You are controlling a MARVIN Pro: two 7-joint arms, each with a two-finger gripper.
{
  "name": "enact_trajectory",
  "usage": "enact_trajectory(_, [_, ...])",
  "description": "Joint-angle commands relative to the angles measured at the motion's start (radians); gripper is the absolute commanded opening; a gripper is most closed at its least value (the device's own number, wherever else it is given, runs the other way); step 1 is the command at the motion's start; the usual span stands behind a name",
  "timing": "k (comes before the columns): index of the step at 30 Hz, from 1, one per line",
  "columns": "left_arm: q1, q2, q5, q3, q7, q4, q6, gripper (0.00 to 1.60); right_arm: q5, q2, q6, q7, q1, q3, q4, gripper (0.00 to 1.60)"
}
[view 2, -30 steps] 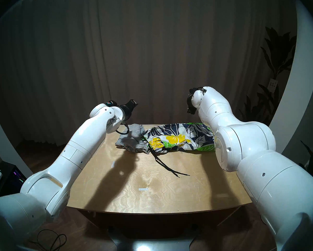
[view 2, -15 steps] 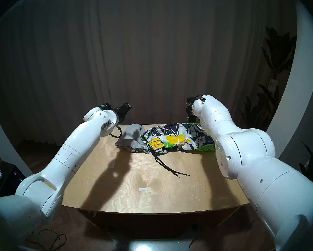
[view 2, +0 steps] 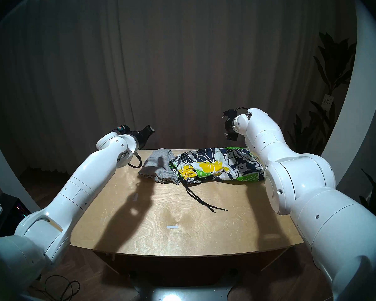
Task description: Fold pants twice and stack them
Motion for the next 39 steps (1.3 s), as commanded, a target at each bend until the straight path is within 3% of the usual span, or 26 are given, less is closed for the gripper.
enact_trajectory(1, [-0.005,0.010,0.016,0.006,-0.022,-0.035,-0.005,1.60,0.005,0.044,0.063,0.006,-0.006,0.002,-0.043,1.60])
enact_trajectory(7, [0.016,0.031,0.047,0.027,-0.058,-0.079,-0.013,1.60,0.004,0.078,0.100,-0.011,-0.051,0.002,-0.059,1.60])
enact_trajectory(14, [0.036,0.053,0.075,0.052,-0.086,-0.108,-0.025,1.60,0.038,0.069,0.219,0.011,-0.082,0.009,-0.103,1.60])
enact_trajectory(19, [0.050,0.070,0.087,0.066,-0.094,-0.112,-0.034,1.60,0.067,0.096,0.309,0.022,-0.117,0.029,-0.136,1.60])
enact_trajectory(30, [0.067,0.084,0.097,0.075,-0.102,-0.113,-0.042,1.60,0.092,0.175,0.391,0.047,-0.143,0.071,-0.204,1.60])
enact_trajectory(39, [0.077,0.099,0.105,0.071,-0.106,-0.110,-0.047,1.60,0.113,0.199,0.443,0.050,-0.185,0.090,-0.236,1.60])
